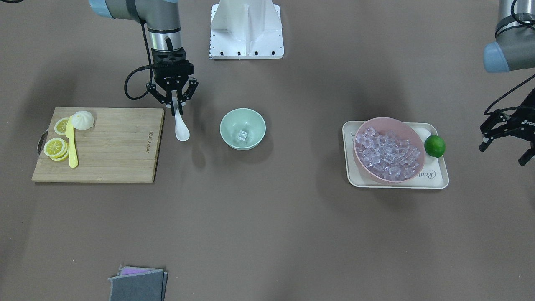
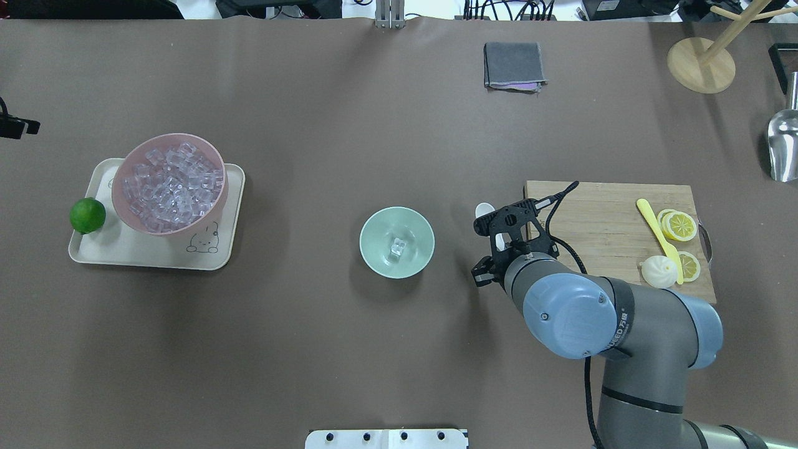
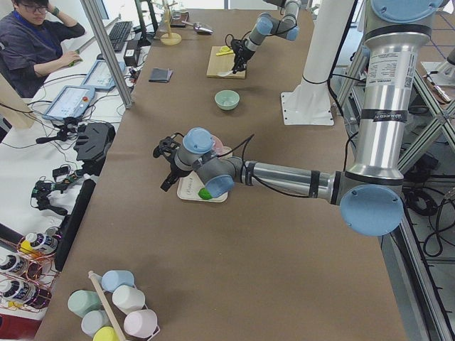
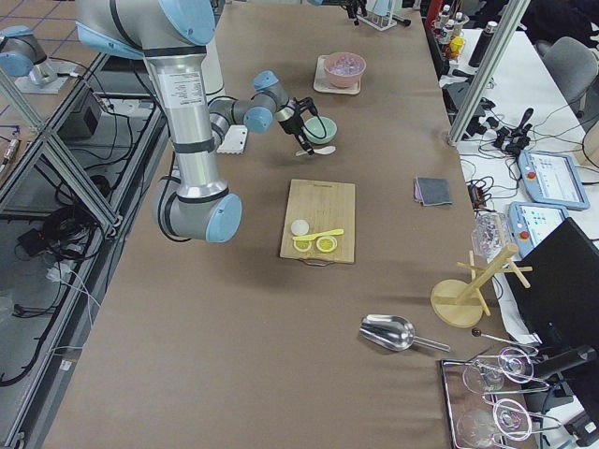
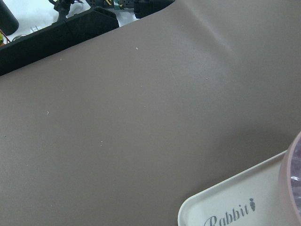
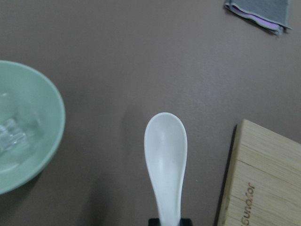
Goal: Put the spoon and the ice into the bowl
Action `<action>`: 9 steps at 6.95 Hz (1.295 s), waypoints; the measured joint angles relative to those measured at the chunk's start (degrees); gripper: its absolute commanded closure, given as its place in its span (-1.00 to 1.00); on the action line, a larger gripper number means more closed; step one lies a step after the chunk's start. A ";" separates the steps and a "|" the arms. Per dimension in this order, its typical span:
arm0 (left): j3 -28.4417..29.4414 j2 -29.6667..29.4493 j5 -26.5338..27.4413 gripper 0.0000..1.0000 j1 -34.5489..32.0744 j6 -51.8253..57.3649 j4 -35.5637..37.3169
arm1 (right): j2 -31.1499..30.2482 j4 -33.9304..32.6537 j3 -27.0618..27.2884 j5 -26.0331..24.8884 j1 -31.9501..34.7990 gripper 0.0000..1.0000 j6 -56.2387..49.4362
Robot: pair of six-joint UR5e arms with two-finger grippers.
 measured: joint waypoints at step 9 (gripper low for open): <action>0.04 -0.03 0.25 -0.98 0.00 -0.07 -0.16 | 16.29 -0.09 -10.41 2.89 -1.65 -1.00 -10.67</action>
